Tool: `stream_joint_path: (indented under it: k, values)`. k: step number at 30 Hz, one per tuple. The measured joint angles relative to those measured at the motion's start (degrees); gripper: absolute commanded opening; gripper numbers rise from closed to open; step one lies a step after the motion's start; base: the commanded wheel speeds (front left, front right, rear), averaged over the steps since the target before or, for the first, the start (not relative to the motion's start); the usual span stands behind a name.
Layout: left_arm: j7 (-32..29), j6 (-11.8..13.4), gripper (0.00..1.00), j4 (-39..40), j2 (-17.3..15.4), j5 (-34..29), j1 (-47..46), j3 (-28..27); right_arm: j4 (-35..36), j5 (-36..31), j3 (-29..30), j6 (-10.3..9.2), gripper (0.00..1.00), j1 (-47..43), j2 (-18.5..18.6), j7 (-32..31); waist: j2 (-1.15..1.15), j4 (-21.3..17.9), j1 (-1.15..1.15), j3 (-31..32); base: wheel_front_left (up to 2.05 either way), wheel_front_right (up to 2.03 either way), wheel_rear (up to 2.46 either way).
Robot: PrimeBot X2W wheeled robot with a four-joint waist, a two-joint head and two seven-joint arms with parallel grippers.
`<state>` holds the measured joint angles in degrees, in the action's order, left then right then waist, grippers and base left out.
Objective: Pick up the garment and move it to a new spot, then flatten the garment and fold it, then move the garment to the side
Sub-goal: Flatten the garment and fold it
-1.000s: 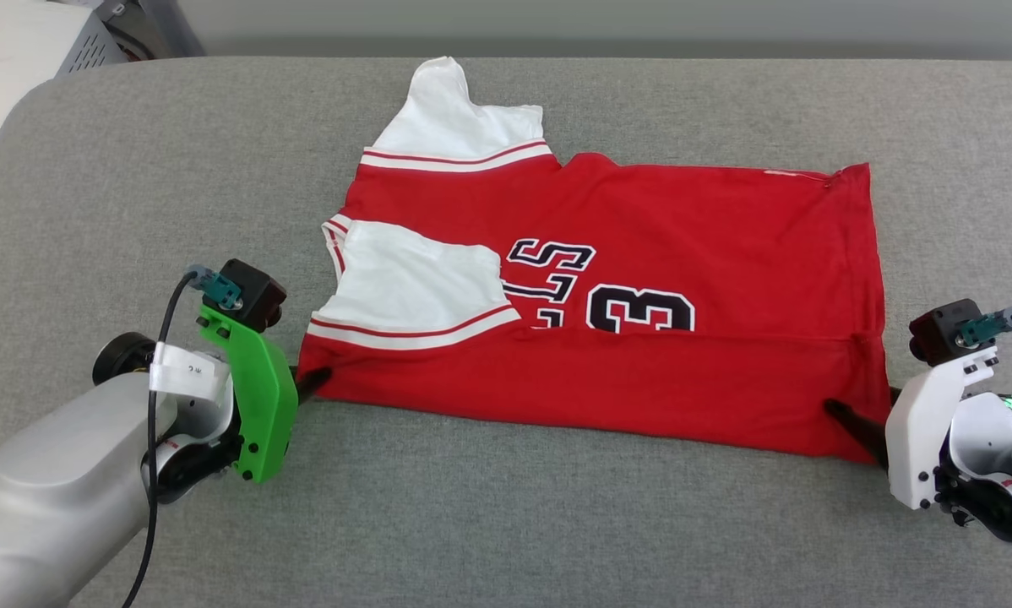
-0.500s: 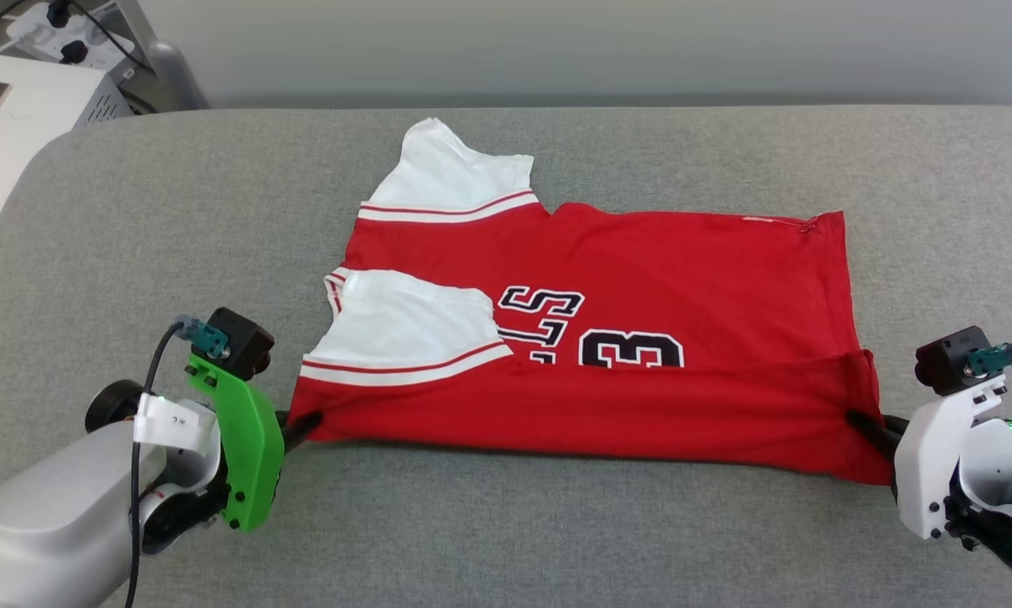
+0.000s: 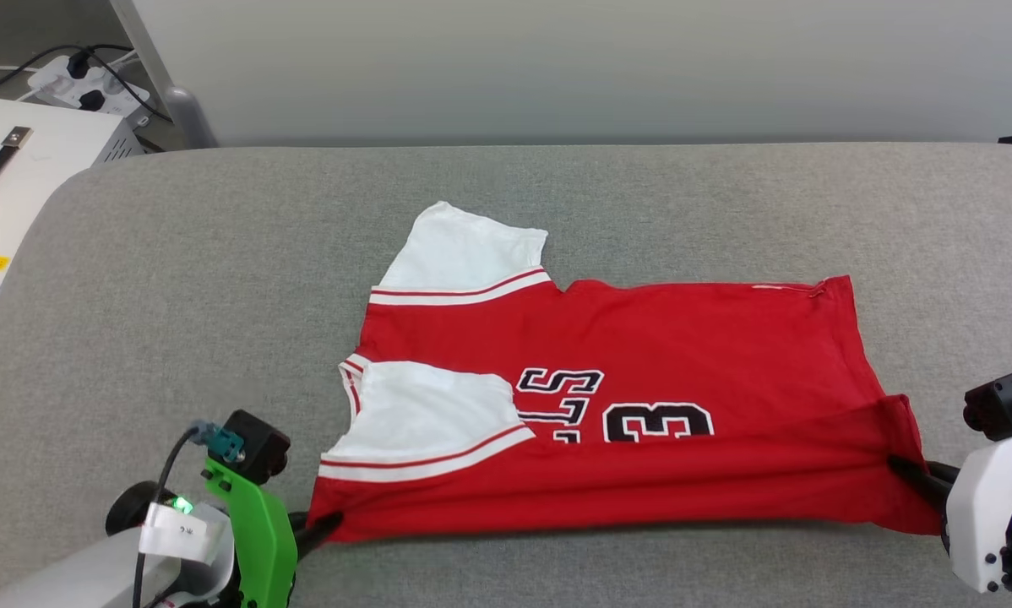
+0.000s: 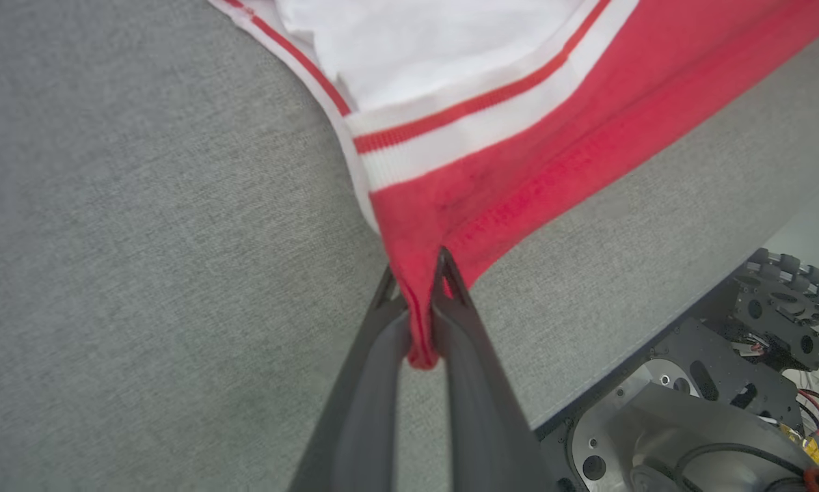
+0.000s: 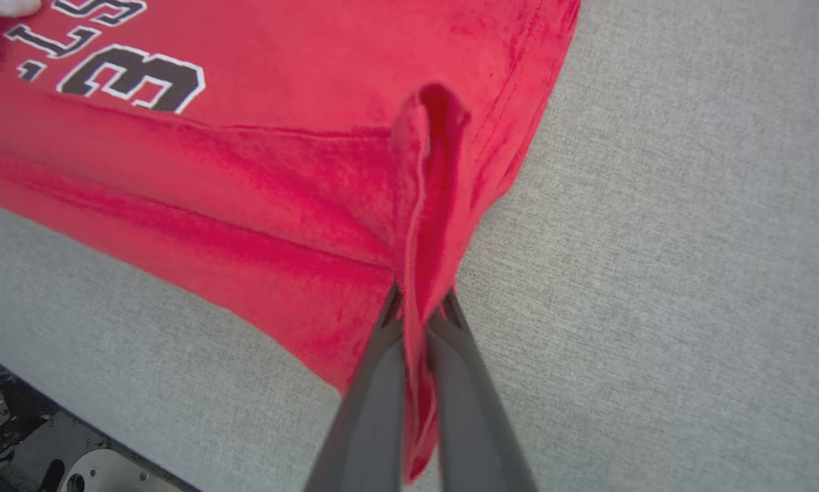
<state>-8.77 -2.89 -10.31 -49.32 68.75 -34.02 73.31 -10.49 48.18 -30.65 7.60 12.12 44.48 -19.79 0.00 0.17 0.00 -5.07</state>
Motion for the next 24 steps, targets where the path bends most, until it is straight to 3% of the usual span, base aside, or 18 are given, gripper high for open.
stream_joint_path:
  k: [9,15,16,17,18,19,20,21,24]
  values:
    - [0.01,0.60,0.00,-2.92,1.56,1.23,1.52,-0.03,-1.41,-0.99,3.37,0.00,0.00,-1.81,-3.14,-2.74,0.00,-0.25,0.00,-2.60,0.00,0.00,0.00]
    - [0.51,-0.46,0.00,-7.01,3.79,1.41,1.52,-0.40,-4.92,-1.71,3.26,-0.01,0.00,-1.69,-5.94,-2.53,0.00,-0.16,0.00,-4.09,0.00,0.00,0.00]
    - [0.52,-0.66,0.05,-7.64,4.14,1.43,1.52,-0.47,-5.45,-1.74,3.15,-0.01,0.00,-1.63,-6.25,-2.10,0.00,-0.09,0.00,-4.07,0.00,0.00,0.00]
    - [0.62,-0.82,0.35,-8.15,4.44,1.43,1.52,-0.49,-5.95,-1.98,3.03,-0.01,0.00,-1.52,-6.41,-1.63,0.00,-0.05,0.00,-3.95,0.00,0.00,0.00]
    - [0.62,-0.94,0.82,-8.57,4.64,1.43,1.53,-0.51,-6.27,-2.21,2.97,-0.01,0.00,-1.48,-6.48,-1.31,0.00,-0.02,0.00,-3.82,0.00,0.00,0.00]
    - [0.76,-0.98,1.00,-9.04,4.82,1.43,1.53,-0.56,-6.55,-2.34,2.92,-0.01,0.08,-1.48,-6.62,-0.94,0.00,0.05,0.00,-3.62,0.00,0.00,0.00]
    - [0.78,-1.12,1.00,-9.32,4.90,1.49,1.53,-0.62,-6.80,-2.48,3.10,-0.01,0.37,-1.49,-6.83,-0.30,0.00,0.12,0.00,-3.38,0.00,0.00,0.00]
    - [0.71,-1.26,1.00,-9.45,4.88,1.38,1.51,-0.63,-6.97,-2.86,3.41,-0.01,1.00,-1.49,-7.00,0.59,0.00,0.20,0.00,-3.11,0.00,0.00,0.00]
    - [0.64,-1.41,1.00,-9.44,4.35,0.69,1.21,-0.62,-6.89,-4.10,4.22,-0.02,1.00,-1.50,-6.90,2.59,0.00,0.42,0.00,-2.20,0.00,0.00,0.00]
